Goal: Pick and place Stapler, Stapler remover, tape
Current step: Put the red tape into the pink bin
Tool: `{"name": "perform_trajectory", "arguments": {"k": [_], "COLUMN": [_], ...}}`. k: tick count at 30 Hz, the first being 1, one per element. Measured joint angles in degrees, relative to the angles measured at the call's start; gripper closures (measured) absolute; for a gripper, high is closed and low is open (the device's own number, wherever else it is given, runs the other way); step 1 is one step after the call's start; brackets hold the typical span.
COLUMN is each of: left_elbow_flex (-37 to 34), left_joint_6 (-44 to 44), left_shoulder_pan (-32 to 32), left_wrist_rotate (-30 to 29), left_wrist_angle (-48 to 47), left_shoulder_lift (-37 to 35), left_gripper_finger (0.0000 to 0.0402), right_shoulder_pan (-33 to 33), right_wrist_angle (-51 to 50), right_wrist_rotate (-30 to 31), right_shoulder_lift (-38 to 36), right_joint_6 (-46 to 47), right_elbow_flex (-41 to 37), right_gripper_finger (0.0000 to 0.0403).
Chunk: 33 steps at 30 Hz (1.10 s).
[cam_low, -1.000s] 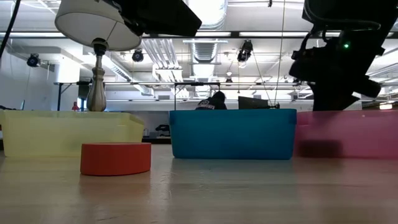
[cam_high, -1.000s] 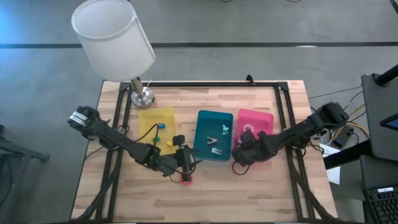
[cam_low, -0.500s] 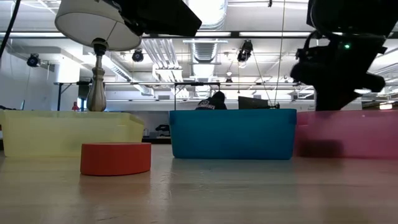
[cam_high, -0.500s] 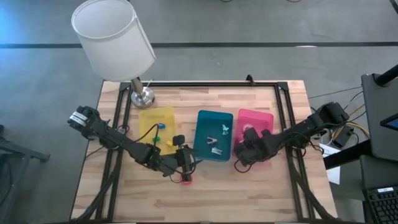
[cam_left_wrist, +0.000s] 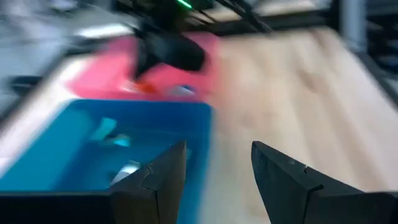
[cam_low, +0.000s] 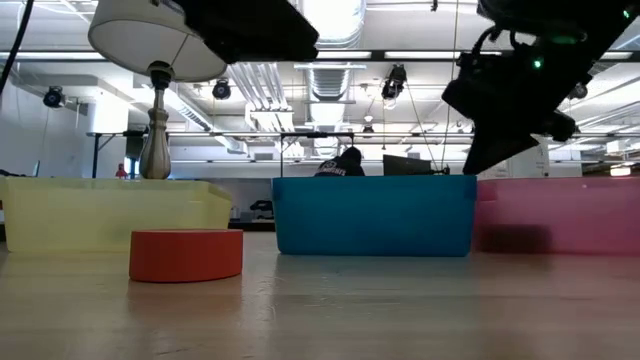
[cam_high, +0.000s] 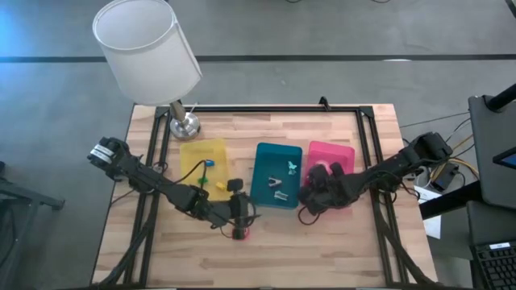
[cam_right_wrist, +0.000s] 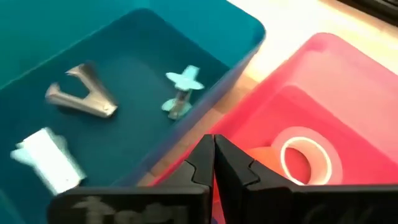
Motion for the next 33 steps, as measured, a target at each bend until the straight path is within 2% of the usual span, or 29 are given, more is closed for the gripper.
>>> {"name": "perform_trajectory", "arguments": {"k": [6,9,13,18,23,33], "left_elbow_flex": [0.00,0.00,-0.14,-1.95,-1.95,-1.70], "left_joint_6": [-0.06,-2.32,-7.39,-10.05,-10.43,-10.75], "left_shoulder_pan": [-0.12,-0.28,-0.33,-0.35,-0.35,-0.11], "left_wrist_rotate": [18.94,23.93,24.34,24.08,21.67,21.14], "left_wrist_angle": [-9.57,-16.73,-22.34,-18.72,-17.56,-16.15], "left_shoulder_lift": [-0.04,-0.04,0.38,3.05,6.55,11.54], "left_gripper_finger": [0.0216,0.0216,0.0216,0.0216,0.0218,0.0218], "right_shoulder_pan": [1.22,2.12,3.07,3.68,3.70,3.68], "right_wrist_angle": [0.62,0.89,3.95,11.31,11.67,11.75], "right_wrist_rotate": [-1.84,-1.84,-1.74,-2.82,-6.84,-7.34], "right_shoulder_lift": [-0.67,-0.65,-0.65,-0.63,-0.47,1.58], "right_joint_6": [-7.65,-12.13,-14.57,-20.35,-20.91,-21.73], "right_elbow_flex": [5.48,9.34,12.27,11.88,10.61,10.57], "right_gripper_finger": [0.0394,0.0394,0.0394,0.0394,0.0388,0.0341]}}
